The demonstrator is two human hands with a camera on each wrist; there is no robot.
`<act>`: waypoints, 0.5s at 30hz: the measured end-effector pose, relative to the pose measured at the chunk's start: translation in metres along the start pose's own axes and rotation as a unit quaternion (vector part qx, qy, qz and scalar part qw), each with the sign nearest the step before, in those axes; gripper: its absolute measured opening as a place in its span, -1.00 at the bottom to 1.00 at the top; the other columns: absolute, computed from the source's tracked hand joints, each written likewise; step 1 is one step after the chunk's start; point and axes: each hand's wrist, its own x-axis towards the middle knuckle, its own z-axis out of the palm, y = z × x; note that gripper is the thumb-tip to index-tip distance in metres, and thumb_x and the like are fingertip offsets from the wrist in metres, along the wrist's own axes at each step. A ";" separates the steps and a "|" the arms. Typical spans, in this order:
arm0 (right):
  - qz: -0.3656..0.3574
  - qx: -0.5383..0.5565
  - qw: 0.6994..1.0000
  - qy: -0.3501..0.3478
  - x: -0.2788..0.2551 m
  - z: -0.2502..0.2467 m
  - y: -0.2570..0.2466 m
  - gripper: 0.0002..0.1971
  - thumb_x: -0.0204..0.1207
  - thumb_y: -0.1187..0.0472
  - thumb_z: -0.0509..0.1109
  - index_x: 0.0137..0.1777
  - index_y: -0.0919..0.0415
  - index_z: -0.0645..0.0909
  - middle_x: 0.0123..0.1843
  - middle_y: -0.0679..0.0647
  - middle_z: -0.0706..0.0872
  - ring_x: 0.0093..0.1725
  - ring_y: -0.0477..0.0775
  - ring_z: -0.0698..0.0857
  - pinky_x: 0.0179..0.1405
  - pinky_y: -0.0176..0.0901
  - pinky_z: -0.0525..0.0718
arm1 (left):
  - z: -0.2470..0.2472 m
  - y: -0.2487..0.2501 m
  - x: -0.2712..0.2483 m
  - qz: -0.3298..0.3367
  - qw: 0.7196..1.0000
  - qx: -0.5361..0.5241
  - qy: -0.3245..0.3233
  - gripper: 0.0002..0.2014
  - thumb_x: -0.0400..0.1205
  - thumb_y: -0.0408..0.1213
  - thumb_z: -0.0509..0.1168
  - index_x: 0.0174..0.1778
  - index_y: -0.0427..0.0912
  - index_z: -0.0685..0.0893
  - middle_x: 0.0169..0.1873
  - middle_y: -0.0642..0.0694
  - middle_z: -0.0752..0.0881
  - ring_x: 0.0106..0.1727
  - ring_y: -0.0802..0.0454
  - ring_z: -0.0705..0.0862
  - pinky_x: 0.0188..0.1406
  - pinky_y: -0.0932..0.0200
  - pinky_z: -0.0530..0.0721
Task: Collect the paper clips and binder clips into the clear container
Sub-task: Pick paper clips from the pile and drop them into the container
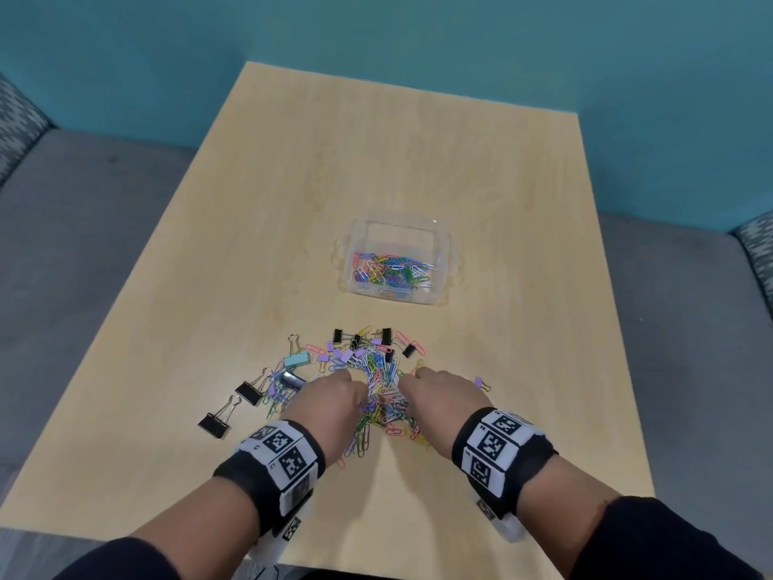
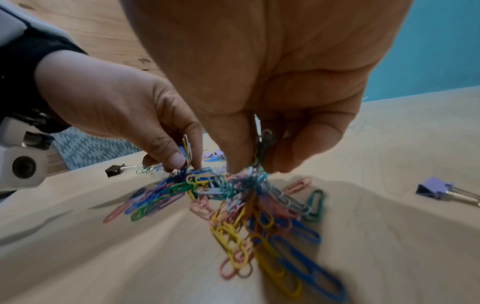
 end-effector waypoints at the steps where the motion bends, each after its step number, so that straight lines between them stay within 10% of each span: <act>1: -0.006 0.002 1.000 -0.006 0.001 -0.002 0.003 -0.79 0.53 0.34 0.29 -0.11 0.07 0.30 -0.18 0.08 0.43 -0.27 0.18 0.48 -0.40 0.00 0.46 | -0.006 0.000 0.000 0.003 1.000 -0.008 -0.012 -0.90 0.61 -0.28 0.24 -0.05 -0.12 0.65 -0.15 -0.07 0.54 -0.17 -0.08 0.61 -0.28 0.11 0.52; 8: -0.018 0.066 0.997 -0.024 0.008 -0.043 0.023 -0.81 0.60 0.08 0.28 -0.18 0.12 0.39 -0.25 0.05 0.57 -0.28 0.15 0.56 -0.45 -0.09 0.36 | -0.072 -0.003 0.008 0.026 0.995 -0.086 -0.046 -0.88 0.56 -0.20 0.27 -0.10 -0.01 0.72 -0.18 0.05 0.68 -0.17 0.06 0.61 -0.23 0.18 0.51; 15: 0.040 0.152 0.985 0.068 0.061 -0.116 0.055 -0.75 0.55 0.11 0.33 -0.31 0.07 0.37 -0.37 0.00 0.51 -0.40 0.02 0.48 -0.51 -0.14 0.30 | -0.144 -0.003 0.081 -0.004 0.989 -0.131 0.070 -0.93 0.51 -0.27 0.35 -0.21 -0.08 0.74 -0.30 -0.02 0.73 -0.36 0.07 0.60 -0.28 0.19 0.52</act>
